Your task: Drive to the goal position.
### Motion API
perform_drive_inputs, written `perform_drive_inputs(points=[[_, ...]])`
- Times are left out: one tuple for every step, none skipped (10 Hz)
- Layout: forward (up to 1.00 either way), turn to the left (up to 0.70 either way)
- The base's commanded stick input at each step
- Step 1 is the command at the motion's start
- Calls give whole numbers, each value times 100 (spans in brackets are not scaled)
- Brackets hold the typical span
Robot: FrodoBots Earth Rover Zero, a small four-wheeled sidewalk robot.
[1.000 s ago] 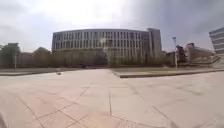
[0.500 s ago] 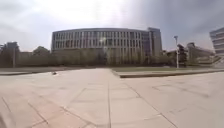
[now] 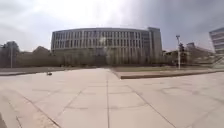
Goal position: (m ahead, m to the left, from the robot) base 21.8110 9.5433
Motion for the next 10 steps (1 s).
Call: perform_drive_inputs(points=[[70, 0], [70, 0], [70, 0], [70, 0], [70, 0], [70, 0], [70, 0], [70, 0], [70, 0], [70, 0]])
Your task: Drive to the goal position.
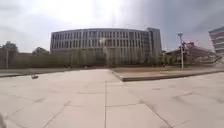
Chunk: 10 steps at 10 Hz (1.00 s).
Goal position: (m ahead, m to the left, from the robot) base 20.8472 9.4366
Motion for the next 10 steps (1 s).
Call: perform_drive_inputs(points=[[70, 0], [70, 0], [70, 0], [70, 0], [70, 0], [70, 0], [70, 0], [70, 0], [70, 0], [70, 0]])
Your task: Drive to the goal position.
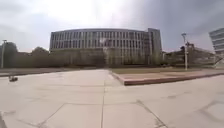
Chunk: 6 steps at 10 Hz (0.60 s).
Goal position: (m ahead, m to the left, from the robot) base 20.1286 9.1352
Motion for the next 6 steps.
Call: perform_drive_inputs(points=[[70, 0], [70, 0], [70, 0], [70, 0], [70, 0], [70, 25]])
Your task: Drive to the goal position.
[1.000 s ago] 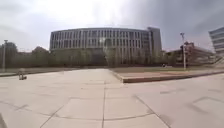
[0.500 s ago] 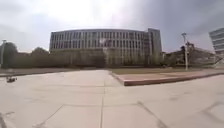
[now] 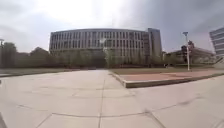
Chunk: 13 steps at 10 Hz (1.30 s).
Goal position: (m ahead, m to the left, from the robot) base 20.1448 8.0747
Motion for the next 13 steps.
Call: perform_drive_inputs(points=[[70, 35], [70, 35], [70, 35], [70, 7], [70, 0], [70, 0], [70, 0], [70, 0], [70, 0], [70, 0], [70, 0], [70, 0], [70, 0]])
